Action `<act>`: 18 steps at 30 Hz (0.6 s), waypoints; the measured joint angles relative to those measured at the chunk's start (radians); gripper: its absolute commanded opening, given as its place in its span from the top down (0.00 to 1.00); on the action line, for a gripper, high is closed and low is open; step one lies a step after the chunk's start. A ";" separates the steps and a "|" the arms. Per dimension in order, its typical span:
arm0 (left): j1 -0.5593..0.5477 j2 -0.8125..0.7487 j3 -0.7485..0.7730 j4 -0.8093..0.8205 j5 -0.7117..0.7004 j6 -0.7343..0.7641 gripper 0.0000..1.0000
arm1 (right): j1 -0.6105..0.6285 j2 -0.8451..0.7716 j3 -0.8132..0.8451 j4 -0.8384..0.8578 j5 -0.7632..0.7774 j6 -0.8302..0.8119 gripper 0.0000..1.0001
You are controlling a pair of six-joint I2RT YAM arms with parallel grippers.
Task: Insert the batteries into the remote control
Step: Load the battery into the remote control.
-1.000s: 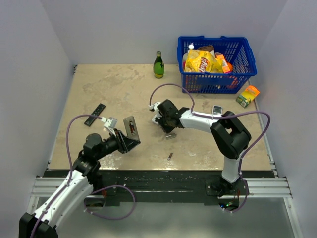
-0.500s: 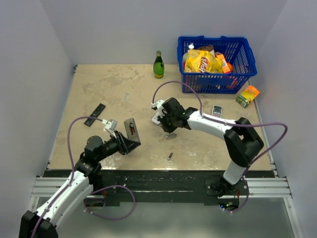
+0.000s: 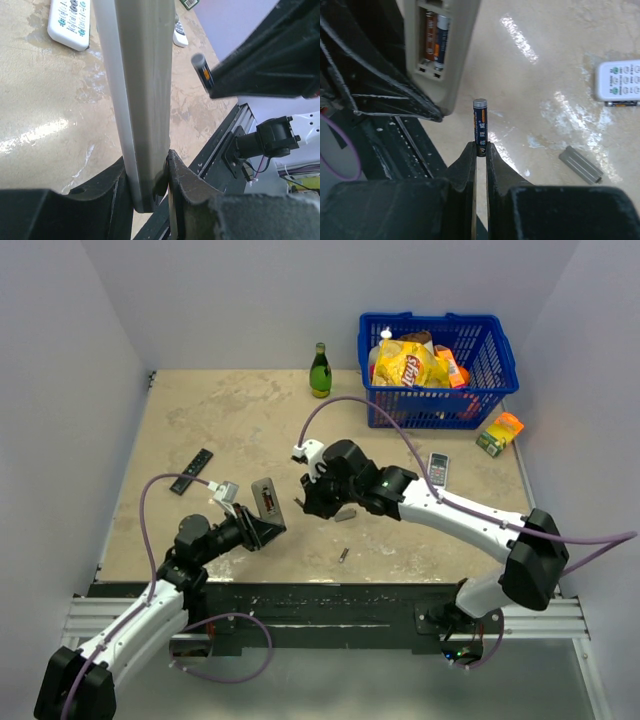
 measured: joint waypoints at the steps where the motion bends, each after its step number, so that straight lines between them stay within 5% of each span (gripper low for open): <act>1: 0.000 0.002 0.000 0.002 0.000 0.000 1.00 | 0.014 0.004 0.007 -0.001 -0.001 0.012 1.00; 18: -0.016 0.005 0.000 0.045 -0.024 0.002 1.00 | 0.088 0.127 0.132 0.016 -0.025 0.139 1.00</act>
